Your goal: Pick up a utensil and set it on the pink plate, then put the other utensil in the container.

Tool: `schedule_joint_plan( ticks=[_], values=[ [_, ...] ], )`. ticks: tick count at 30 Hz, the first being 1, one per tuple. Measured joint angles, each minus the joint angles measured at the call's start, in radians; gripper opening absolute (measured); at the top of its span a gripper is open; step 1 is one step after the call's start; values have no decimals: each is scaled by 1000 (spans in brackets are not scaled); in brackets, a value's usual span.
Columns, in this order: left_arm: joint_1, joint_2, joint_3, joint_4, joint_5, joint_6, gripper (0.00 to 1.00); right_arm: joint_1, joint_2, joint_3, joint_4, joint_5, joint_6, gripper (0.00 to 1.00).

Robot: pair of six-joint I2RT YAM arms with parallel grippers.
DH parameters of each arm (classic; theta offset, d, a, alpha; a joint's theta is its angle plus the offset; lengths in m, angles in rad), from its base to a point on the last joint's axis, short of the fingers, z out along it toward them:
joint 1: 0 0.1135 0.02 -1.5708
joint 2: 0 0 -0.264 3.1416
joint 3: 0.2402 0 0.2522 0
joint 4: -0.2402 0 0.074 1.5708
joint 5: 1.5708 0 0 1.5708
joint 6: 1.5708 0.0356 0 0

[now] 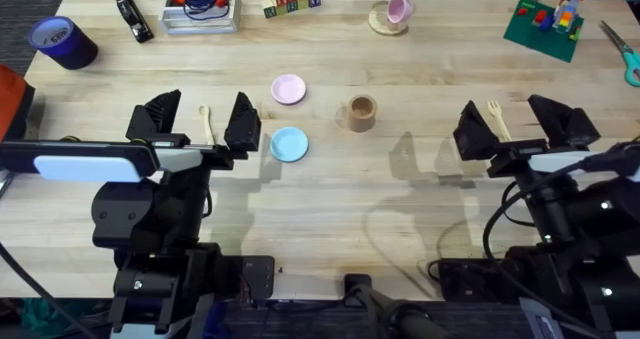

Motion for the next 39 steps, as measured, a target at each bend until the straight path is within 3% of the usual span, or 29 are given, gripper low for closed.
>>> schedule_joint_plan(
  ticks=[17,25,31,39],
  values=[
    [0,0,0,1,0,0,993,0,0,2,-13,4,0,994],
    [0,0,2,73,1,0,993,0,0,3,-10,4,0,996],
    [0,1,103,-149,0,0,995,0,1,62,-103,4,0,995],
    [0,20,491,-537,-7,0,995,0,10,292,-301,4,1,995]
  ],
)
